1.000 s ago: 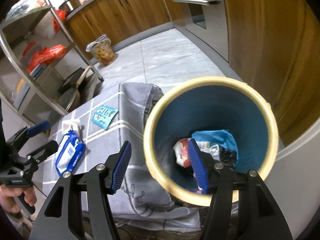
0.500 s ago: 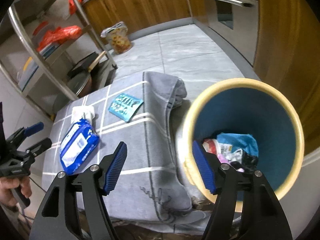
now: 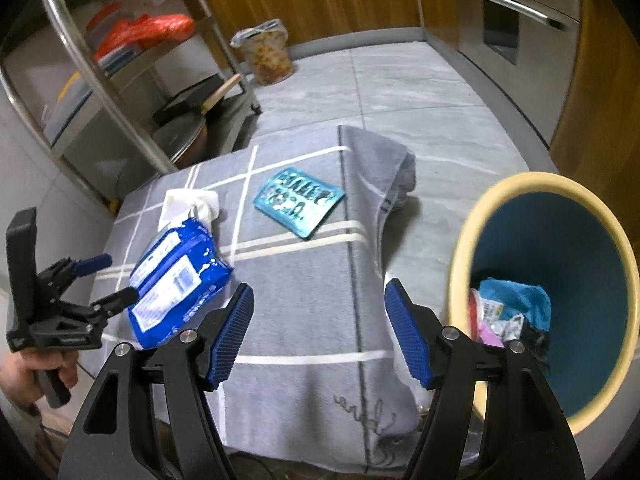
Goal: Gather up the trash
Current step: 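Grasp the blue wipes pack with the left gripper while the right grasps the blue blister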
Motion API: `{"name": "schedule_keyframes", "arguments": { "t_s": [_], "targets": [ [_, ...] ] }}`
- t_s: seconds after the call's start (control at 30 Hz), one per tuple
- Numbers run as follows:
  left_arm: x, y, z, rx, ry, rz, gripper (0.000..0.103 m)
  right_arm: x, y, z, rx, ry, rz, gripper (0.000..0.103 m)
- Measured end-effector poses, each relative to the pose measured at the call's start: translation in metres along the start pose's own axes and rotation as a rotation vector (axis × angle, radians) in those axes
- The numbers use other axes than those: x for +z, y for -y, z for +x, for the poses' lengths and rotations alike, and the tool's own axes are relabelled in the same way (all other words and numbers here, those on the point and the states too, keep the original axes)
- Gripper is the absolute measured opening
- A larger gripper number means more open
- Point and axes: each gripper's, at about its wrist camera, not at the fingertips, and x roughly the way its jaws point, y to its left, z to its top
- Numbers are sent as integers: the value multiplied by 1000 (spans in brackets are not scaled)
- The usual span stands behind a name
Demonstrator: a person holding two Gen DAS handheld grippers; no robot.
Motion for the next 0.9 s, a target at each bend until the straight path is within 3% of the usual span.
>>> {"name": "schedule_keyframes", "arguments": {
  "t_s": [0.4,0.5,0.7,0.9],
  "targets": [
    [-7,-4,39,-31,-122,33,97,23,-27,34,11,-68,-106,70],
    [-17,-2,44,-38,-160,48,84,29,-35,48,2,-91,-151,71],
    [-29,-9,35,-66,-161,28,61,36,-41,76,-13,-139,-202,71],
    [-42,-20,24,-136,-213,12,54,46,-45,100,-19,-165,-259,72]
  ]
}}
